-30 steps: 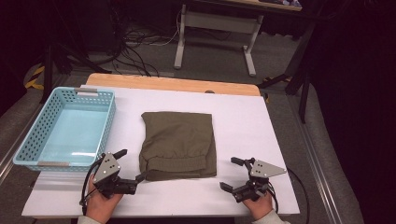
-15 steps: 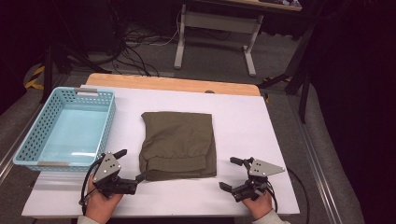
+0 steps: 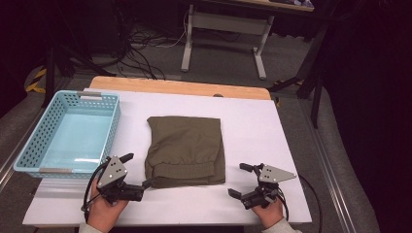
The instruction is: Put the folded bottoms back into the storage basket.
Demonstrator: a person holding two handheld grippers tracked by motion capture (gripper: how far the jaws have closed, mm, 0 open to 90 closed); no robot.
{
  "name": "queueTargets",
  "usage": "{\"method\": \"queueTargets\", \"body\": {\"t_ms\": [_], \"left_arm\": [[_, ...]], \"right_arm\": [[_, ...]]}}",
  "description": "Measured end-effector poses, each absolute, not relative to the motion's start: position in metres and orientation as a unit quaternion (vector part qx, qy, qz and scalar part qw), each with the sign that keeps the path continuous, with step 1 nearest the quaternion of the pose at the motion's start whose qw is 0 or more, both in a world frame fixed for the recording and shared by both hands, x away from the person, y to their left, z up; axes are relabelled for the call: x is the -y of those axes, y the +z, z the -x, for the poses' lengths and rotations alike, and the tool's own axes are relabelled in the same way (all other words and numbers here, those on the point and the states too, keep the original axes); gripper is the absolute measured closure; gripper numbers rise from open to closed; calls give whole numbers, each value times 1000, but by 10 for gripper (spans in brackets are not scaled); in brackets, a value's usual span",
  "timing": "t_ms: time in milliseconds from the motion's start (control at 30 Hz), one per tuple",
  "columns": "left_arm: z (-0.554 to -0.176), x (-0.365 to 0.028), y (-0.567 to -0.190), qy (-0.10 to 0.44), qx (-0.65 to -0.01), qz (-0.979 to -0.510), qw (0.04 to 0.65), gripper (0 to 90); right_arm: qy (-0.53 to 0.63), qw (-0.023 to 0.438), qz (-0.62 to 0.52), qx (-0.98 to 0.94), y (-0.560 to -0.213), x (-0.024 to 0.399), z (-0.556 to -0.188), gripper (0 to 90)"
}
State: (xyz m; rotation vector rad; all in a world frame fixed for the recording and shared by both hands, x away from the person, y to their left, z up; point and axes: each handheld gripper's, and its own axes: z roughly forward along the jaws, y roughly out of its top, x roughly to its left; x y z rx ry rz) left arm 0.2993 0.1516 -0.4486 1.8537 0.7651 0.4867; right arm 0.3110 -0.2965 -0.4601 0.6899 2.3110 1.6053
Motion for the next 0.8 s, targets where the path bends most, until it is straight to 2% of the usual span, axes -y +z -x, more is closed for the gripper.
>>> {"method": "queueTargets", "body": {"t_ms": [800], "left_arm": [[-315, -140, -431, 185, -321, -775, 511, 6]], "right_arm": [[545, 124, -244, -793, -459, 298, -314, 0]]}}
